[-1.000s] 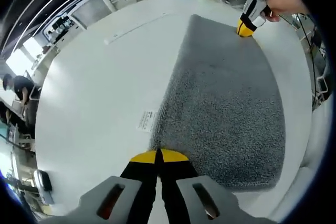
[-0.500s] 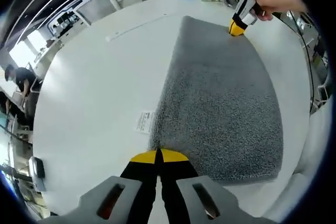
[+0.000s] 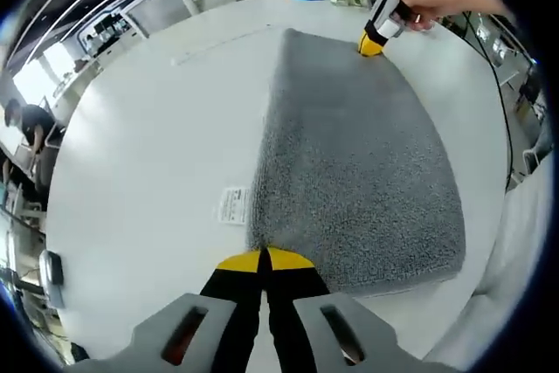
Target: Fold the towel on the table until its edges align and the towel forms a compact rectangular stack.
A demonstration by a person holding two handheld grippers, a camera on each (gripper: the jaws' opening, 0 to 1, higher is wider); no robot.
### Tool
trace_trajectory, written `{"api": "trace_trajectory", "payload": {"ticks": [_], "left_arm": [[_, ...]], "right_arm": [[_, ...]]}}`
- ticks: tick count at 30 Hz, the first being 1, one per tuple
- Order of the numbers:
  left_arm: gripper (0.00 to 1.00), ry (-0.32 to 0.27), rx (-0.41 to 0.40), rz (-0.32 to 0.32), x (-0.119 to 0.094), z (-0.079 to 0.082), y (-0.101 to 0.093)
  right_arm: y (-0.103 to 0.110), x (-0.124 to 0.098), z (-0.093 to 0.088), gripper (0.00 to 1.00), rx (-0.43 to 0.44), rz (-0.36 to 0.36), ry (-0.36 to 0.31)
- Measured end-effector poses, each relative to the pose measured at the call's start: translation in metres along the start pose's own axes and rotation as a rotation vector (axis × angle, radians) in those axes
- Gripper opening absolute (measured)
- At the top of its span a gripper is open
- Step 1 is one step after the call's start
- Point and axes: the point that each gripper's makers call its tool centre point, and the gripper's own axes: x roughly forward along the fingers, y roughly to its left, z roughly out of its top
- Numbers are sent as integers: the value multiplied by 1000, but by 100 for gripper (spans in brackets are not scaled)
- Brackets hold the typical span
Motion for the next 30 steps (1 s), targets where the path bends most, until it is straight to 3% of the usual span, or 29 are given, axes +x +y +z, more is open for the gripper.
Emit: {"api": "trace_trajectory", "payload": {"ticks": [11, 30], "left_arm": [[1, 11, 2, -26, -2, -1, -11], [1, 19, -3, -77, -5, 1, -40]], "right_arm": [[-10, 5, 15, 0, 50, 28, -17], [-20, 12, 40, 0, 64, 32, -56]]}}
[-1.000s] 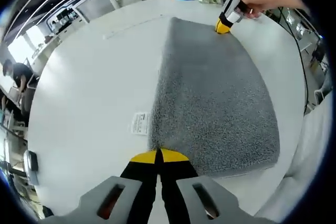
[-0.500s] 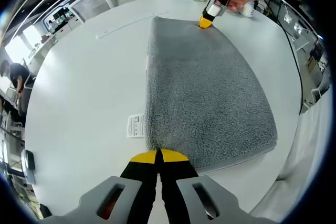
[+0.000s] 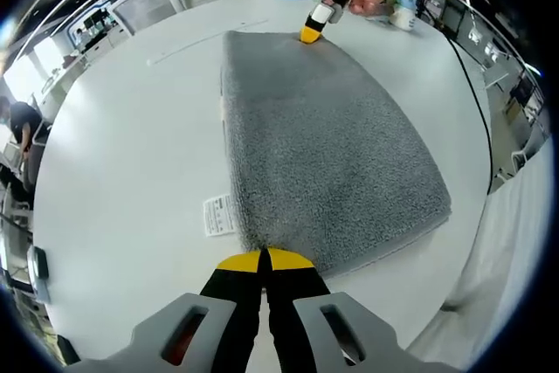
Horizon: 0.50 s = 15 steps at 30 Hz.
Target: Fold the towel on the table until its edges align and the towel forms a compact rectangular stack.
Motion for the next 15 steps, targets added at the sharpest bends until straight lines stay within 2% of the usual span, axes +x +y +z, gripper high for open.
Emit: {"api": "trace_trajectory", "payload": {"ticks": [7, 15], "left_arm": [[1, 0, -2, -10, 0, 0, -6], [1, -12, -24, -27, 0, 2, -16]], "right_arm": [[-1, 1, 3, 0, 36, 22, -13], [-3, 4, 11, 0, 12, 14, -7]]}}
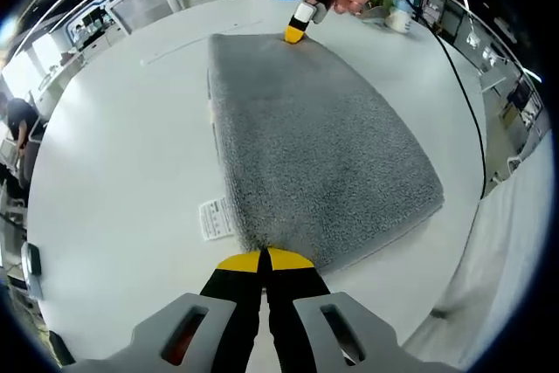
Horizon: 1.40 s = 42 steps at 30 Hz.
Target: Fold the towel on the table until its edges align and the towel forms a compact rectangular stack.
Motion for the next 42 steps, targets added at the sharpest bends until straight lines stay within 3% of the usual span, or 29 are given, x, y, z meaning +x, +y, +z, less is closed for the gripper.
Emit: {"api": "trace_trajectory", "payload": {"ticks": [25, 42], "left_arm": [[1, -7, 32, -59, 6, 12, -32], [1, -10, 62, -79, 8, 16, -52]], "right_arm": [[-16, 18, 28, 0, 15, 13, -34], [-15, 18, 33, 0, -5, 9, -48]]}}
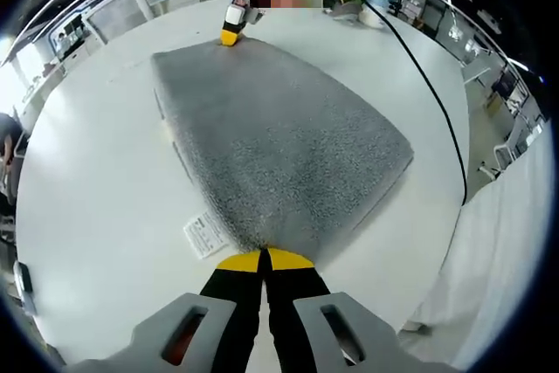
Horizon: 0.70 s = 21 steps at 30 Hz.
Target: Fold the towel on the table until its edges align and the towel forms a compact rectangular stack.
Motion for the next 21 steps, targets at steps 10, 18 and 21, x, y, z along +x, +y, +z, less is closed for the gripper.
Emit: {"api": "trace_trajectory", "payload": {"ticks": [10, 18, 21], "left_arm": [[1, -4, 2, 22, 1, 2, 0], [1, -24, -10, 37, 1, 4, 0], [1, -17, 22, 62, -2, 5, 0]], "right_arm": [[-2, 3, 5, 0, -3, 5, -1], [5, -7, 1, 0, -25, 14, -71], [11, -19, -3, 0, 33, 35, -101]]}}
